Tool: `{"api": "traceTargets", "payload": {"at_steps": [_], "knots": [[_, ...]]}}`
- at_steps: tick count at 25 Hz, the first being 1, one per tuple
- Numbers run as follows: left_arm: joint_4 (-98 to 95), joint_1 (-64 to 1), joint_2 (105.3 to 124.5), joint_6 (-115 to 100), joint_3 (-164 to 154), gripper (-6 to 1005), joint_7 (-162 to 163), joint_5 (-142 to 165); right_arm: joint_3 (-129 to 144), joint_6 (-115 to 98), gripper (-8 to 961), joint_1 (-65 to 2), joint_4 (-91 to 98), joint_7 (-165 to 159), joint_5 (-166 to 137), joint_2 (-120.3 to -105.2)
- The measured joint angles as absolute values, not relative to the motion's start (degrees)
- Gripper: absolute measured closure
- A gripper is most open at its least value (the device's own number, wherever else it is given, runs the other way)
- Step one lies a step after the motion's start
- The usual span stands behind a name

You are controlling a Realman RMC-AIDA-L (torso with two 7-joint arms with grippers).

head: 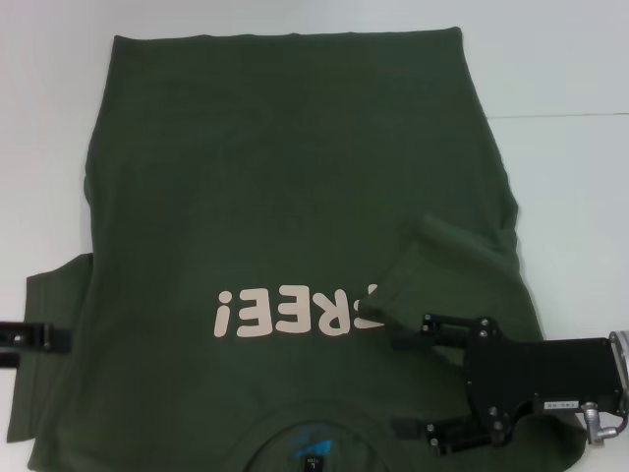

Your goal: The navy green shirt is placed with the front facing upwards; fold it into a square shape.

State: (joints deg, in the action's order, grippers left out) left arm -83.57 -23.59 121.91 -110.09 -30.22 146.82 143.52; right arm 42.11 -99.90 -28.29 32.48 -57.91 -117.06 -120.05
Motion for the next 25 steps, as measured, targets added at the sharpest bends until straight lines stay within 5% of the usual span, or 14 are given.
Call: {"api": "traceTargets", "payload": {"at_steps": [25], "knots": [[-76.2,-22.5,122.76,-102.5,-29.9,127,153.1,154.6,42.8,-95.5,24,-31.3,27.6,-56.9,-117.1,-120.15]]}}
